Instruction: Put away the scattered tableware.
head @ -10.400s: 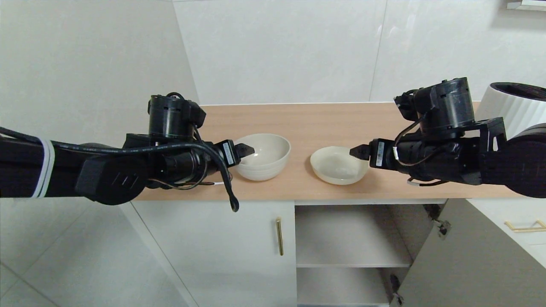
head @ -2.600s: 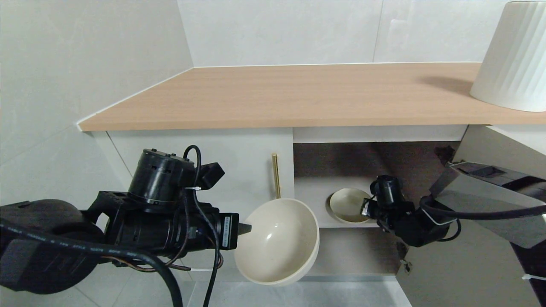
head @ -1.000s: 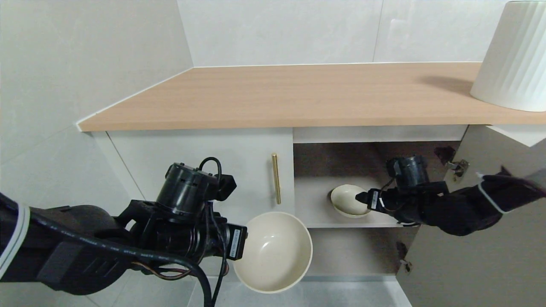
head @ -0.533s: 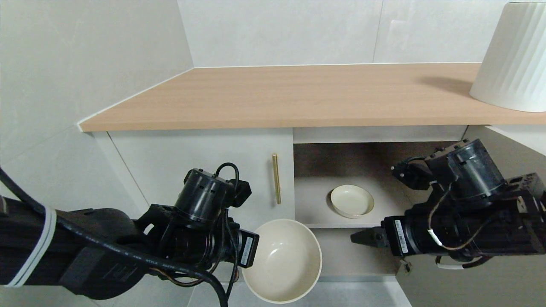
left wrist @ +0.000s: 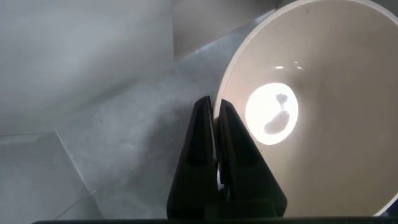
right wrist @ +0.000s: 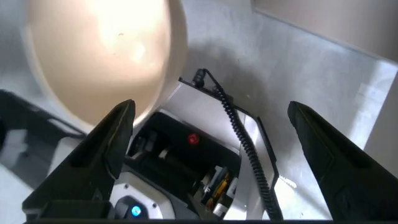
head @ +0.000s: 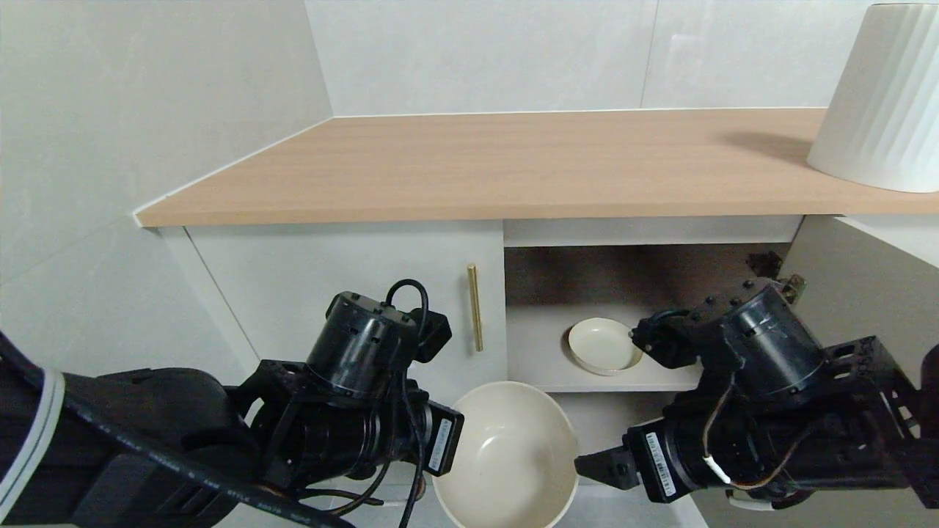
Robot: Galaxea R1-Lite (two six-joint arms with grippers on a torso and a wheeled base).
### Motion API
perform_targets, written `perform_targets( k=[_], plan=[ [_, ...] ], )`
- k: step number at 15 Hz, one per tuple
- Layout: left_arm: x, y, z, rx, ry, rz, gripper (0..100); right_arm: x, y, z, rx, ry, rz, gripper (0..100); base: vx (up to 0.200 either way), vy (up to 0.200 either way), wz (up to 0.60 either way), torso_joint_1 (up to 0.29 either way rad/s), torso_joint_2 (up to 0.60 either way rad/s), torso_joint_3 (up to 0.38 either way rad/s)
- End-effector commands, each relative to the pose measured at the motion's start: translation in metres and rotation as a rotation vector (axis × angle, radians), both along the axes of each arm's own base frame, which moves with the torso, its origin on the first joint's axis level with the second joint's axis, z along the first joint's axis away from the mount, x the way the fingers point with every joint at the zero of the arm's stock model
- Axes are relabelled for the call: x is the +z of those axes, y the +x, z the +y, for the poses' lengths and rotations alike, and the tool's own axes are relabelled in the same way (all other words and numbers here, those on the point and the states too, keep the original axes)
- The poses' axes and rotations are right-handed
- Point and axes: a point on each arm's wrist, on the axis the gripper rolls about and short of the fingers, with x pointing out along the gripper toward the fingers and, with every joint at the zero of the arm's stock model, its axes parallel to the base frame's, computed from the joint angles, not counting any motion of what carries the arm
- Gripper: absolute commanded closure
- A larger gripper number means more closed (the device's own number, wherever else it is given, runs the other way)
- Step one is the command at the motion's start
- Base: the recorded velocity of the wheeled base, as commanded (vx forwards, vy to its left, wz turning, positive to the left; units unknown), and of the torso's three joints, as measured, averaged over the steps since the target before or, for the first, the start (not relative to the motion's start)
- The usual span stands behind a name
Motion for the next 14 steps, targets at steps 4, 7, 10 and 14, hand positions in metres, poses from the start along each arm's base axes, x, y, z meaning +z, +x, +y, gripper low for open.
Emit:
perform_targets(
  k=[4, 7, 10, 14],
  plan=[
    [0.0, -0.0026, -0.0033, -0.014, -0.001, -0.001, 100, -0.0186, 0.0129, 0.0156, -0.004, -0.015, 0.01, 0, 0.0, 0.0, 0.0, 0.0, 0.0, 0.0],
    [-0.0001, -0.0035, -0.0043, -0.019, 0.0, 0.0, 100, -0.0212, 0.0145, 0.0167, -0.017, -0.031, 0.004, 0, 0.0, 0.0, 0.0, 0.0, 0.0, 0.0],
    [-0.0013, -0.0033, -0.0044, -0.019, 0.002, 0.002, 100, -0.0252, 0.0188, 0.0201, -0.044, -0.036, -0.012, 0, 0.0, 0.0, 0.0, 0.0, 0.0, 0.0],
    [-0.0032, -0.0043, -0.0066, -0.026, 0.007, 0.008, 100, -0.0264, 0.0186, 0.0199, -0.046, -0.038, -0.008, 100, 0.0, 0.0, 0.0, 0.0, 0.0, 0.0]
  ],
)
